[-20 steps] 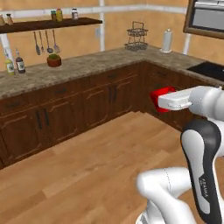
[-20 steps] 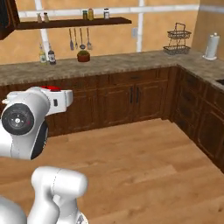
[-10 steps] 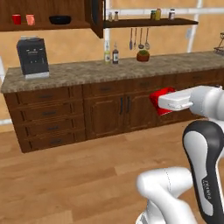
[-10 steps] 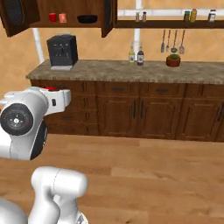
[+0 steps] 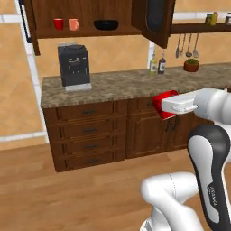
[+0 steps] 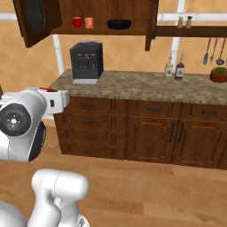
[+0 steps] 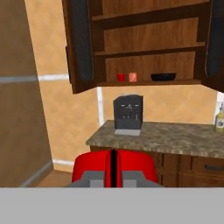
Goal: Gather all objects into one cabinet and sort the glasses and bowls to opposite sides.
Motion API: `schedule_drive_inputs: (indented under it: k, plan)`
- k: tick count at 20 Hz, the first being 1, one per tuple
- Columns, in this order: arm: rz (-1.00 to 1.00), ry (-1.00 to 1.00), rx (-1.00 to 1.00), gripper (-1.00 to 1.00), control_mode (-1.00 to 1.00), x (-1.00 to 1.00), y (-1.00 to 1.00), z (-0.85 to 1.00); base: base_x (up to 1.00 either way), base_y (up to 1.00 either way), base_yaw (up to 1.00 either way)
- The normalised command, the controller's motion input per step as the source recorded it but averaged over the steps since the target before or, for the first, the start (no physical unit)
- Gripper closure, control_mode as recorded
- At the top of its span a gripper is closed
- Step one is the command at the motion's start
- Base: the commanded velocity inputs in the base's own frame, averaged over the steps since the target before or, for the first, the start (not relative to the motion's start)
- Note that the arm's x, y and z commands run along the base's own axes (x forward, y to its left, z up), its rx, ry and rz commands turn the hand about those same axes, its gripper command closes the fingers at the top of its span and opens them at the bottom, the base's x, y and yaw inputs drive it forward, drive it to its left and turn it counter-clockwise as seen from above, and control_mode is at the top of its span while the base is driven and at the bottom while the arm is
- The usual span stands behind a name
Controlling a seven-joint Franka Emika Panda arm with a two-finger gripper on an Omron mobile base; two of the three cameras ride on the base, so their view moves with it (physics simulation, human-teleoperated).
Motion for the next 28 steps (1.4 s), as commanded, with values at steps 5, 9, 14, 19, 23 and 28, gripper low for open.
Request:
schedule_drive_inputs:
  k: [5, 9, 14, 19, 23, 28]
  plan:
    - [0.0, 0.0, 0.0, 1.0, 1.0, 0.0, 0.0, 0.0, 1.0, 0.45, 0.03]
    - [0.0, 0.0, 0.0, 1.0, 1.0, 0.0, 0.0, 0.0, 0.96, 0.24, 0.06]
    - [0.0, 0.0, 0.0, 1.0, 1.0, 0.0, 0.0, 0.0, 0.87, 0.34, 0.05]
    - [0.0, 0.0, 0.0, 1.0, 1.0, 0.0, 0.0, 0.0, 0.74, 0.45, 0.02]
    - [0.0, 0.0, 0.0, 1.0, 1.0, 0.0, 0.0, 0.0, 0.59, 0.39, 0.0]
    - [0.0, 0.0, 0.0, 1.0, 1.0, 0.0, 0.0, 0.0, 0.66, 0.36, 0.0]
